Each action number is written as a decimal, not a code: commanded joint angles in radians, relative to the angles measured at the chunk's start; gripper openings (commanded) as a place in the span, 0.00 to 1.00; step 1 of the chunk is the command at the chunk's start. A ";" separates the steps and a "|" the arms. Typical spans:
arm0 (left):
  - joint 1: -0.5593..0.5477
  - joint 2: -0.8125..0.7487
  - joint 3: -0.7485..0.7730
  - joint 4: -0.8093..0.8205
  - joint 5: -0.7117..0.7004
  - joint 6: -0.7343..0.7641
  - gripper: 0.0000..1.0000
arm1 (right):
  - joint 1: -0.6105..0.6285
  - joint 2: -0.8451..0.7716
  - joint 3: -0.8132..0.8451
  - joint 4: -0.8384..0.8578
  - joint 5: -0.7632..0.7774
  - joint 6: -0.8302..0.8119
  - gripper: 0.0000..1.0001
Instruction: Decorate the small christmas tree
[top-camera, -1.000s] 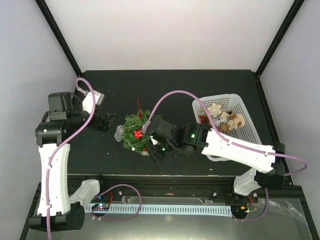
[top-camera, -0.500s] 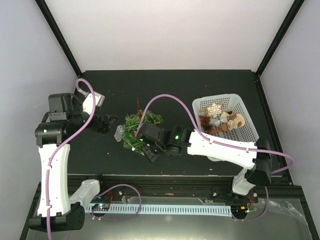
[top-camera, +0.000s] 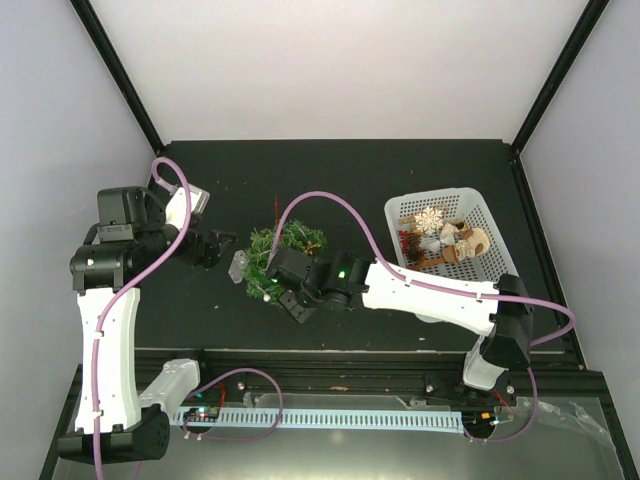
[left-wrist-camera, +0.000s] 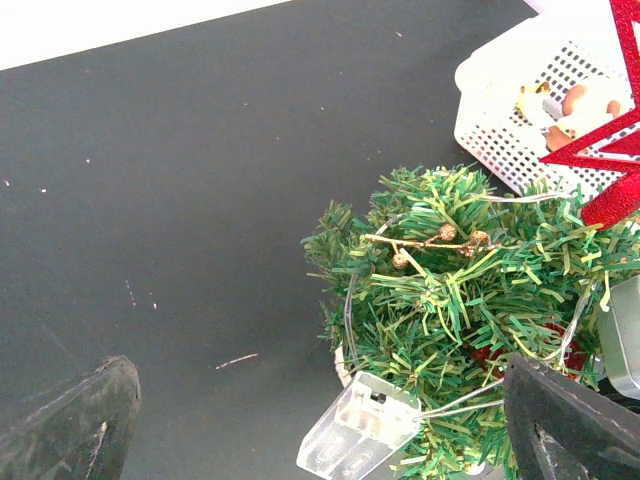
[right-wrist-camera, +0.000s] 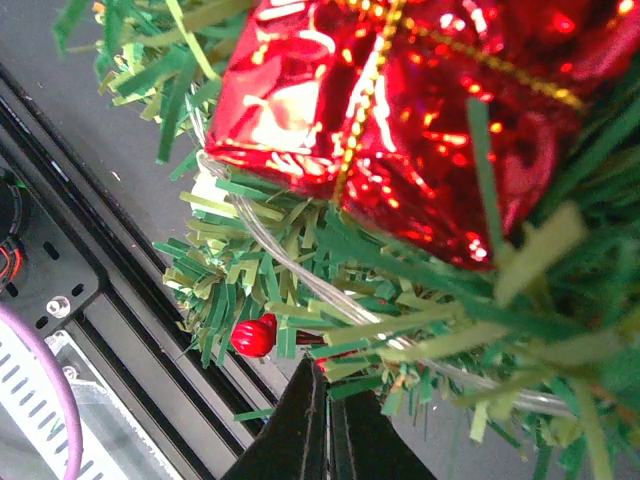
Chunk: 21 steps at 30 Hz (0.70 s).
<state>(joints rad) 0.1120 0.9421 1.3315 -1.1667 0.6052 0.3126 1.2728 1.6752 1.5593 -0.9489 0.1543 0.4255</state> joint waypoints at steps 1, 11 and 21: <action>0.007 -0.009 0.012 -0.020 0.009 -0.003 0.99 | -0.004 0.016 0.036 0.012 0.031 -0.017 0.04; 0.006 -0.012 0.003 -0.016 0.009 -0.005 0.99 | -0.006 0.036 0.066 0.007 0.049 -0.024 0.04; 0.006 -0.014 0.001 -0.012 0.008 -0.007 0.99 | -0.007 0.068 0.089 0.003 0.042 -0.031 0.04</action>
<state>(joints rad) 0.1120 0.9421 1.3315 -1.1667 0.6052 0.3122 1.2709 1.7203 1.6241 -0.9493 0.1810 0.4042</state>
